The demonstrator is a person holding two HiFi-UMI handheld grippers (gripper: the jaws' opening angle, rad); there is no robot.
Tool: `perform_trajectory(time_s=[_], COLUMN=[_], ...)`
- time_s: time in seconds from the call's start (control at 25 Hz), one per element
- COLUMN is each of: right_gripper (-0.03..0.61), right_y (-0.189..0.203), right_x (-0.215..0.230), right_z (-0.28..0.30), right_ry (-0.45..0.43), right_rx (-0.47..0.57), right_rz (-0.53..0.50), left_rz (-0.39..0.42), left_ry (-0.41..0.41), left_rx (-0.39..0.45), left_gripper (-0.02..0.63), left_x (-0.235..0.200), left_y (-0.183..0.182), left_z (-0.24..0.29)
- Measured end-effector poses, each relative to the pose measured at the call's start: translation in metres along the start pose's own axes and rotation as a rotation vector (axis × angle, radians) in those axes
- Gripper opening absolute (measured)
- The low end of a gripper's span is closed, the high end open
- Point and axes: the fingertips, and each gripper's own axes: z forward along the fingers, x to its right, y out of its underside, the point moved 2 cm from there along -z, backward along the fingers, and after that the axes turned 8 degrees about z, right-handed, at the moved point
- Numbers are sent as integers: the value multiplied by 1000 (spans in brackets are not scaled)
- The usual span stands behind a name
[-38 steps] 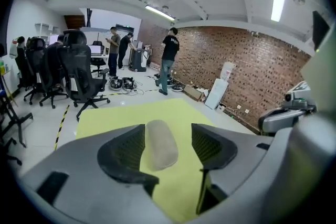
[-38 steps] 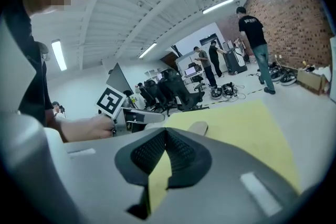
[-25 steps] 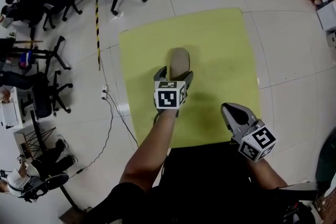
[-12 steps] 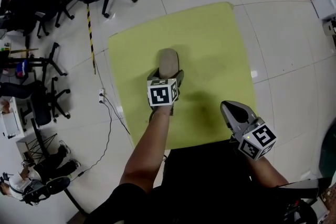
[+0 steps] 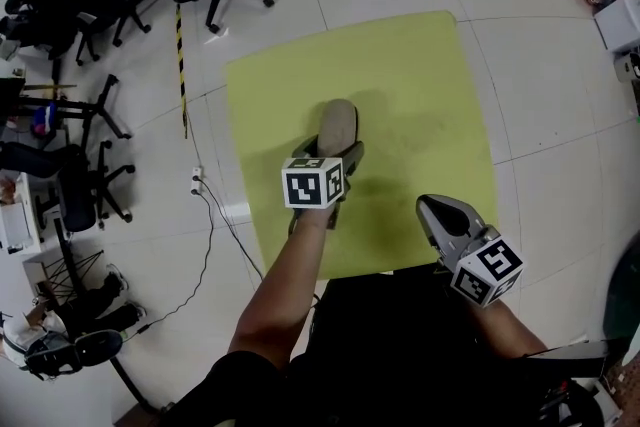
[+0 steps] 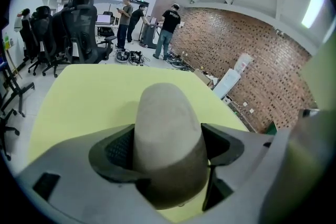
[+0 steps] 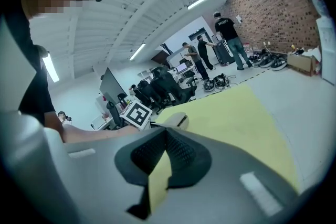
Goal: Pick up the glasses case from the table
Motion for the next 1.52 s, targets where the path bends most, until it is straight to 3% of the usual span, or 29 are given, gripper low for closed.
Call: perform_trajectory(time_s=[0.48, 0.84, 1.2, 1.52], right_gripper=[2, 2, 2, 2], right_y=[8, 9, 15, 8], right_x=[-56, -120, -177, -217], right_z=[14, 34, 43, 38], right_ry=[-3, -53, -78, -110], right_rx=[29, 49, 93, 151], right_rz=[-70, -153, -227, -274], left_rz=[-38, -72, 7, 92], left_ry=[128, 293, 319, 330], left_rx=[170, 308, 484, 581], left_gripper=[391, 391, 391, 390], left_x=[5, 22, 19, 31], left_y=[0, 3, -7, -10], left_z=[-92, -180, -288, -347])
